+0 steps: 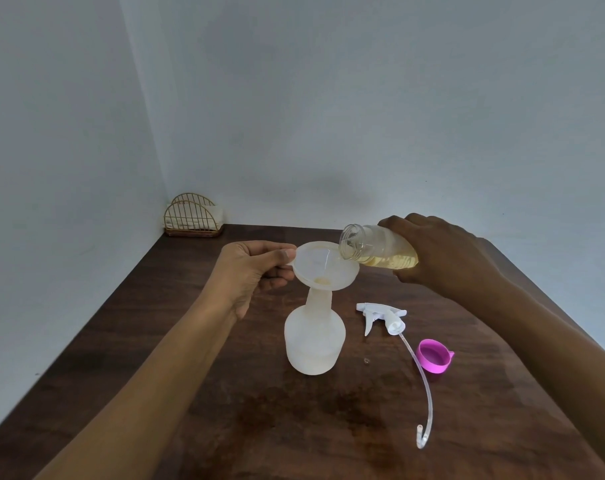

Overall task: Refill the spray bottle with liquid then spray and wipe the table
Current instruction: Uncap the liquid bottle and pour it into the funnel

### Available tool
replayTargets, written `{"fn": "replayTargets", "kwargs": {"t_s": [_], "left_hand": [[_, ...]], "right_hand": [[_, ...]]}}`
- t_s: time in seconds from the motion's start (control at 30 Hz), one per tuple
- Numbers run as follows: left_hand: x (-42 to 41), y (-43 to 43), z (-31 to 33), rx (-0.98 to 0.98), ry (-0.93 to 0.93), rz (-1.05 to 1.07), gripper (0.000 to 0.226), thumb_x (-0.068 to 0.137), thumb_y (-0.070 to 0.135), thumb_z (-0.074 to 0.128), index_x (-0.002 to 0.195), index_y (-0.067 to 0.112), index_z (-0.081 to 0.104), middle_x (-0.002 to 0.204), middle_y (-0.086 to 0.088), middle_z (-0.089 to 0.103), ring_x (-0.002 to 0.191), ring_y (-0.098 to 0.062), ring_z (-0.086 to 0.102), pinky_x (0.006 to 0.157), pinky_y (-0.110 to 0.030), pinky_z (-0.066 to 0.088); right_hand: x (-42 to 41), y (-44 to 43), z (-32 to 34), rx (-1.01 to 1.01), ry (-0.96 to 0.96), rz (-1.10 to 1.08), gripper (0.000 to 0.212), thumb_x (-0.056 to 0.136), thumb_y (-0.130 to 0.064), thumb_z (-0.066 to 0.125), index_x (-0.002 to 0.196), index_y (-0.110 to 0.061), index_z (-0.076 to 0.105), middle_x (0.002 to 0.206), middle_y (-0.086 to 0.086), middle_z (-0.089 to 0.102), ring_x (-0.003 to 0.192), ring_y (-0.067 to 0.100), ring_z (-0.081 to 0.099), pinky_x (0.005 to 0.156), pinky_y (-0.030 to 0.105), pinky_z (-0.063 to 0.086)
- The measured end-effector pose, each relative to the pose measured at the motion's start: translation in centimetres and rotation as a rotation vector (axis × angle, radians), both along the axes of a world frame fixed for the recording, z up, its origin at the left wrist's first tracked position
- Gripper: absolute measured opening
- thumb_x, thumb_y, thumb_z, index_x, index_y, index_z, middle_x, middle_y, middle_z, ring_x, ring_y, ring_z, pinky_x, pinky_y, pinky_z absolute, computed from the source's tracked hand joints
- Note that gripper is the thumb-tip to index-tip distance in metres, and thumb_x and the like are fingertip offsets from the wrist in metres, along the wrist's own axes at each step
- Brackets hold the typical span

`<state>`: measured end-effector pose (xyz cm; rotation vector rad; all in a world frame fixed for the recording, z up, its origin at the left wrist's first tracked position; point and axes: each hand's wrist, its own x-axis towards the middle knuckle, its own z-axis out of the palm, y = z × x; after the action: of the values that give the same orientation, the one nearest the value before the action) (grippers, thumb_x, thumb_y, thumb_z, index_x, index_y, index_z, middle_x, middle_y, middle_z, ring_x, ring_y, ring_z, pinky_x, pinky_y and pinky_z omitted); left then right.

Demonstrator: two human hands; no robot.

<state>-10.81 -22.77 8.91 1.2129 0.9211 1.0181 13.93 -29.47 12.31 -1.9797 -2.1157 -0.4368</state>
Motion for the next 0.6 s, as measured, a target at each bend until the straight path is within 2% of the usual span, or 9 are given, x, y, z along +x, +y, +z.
{"fn": "replayTargets", "kwargs": {"t_s": [0.13,0.33,0.6], "left_hand": [[-0.01,0.00,0.08,0.004,0.001,0.005,0.006,0.081,0.006,0.069,0.085,0.008,0.073,0.059,-0.004,0.069,0.049,-0.008,0.064,0.048,-0.016,0.053],[-0.12,-0.14,0.18,0.020,0.010,0.008,0.006,0.081,0.006,0.068,0.084,0.009,0.073,0.058,-0.002,0.068,0.049,-0.007,0.063,0.048,-0.015,0.052],[-0.22,-0.05,0.08,0.032,0.028,0.016,0.006,0.081,0.007,0.069,0.084,0.009,0.073,0.060,-0.004,0.069,0.051,-0.008,0.064,0.049,-0.016,0.053]], "right_hand": [[-0.08,-0.17,0.31,-0.002,-0.010,-0.015,0.061,0.071,-0.028,0.075,0.125,-0.031,0.047,0.104,-0.004,0.059,0.094,0.020,0.055,0.065,0.027,0.035],[-0.24,-0.40,0.67,-0.010,-0.009,-0.025,0.060,0.073,-0.029,0.074,0.126,-0.031,0.047,0.108,-0.004,0.059,0.099,0.021,0.055,0.069,0.030,0.044],[-0.55,-0.47,0.80,-0.004,-0.028,-0.041,0.057,0.075,-0.028,0.071,0.126,-0.034,0.046,0.110,-0.006,0.057,0.102,0.020,0.054,0.065,0.028,0.035]]}}
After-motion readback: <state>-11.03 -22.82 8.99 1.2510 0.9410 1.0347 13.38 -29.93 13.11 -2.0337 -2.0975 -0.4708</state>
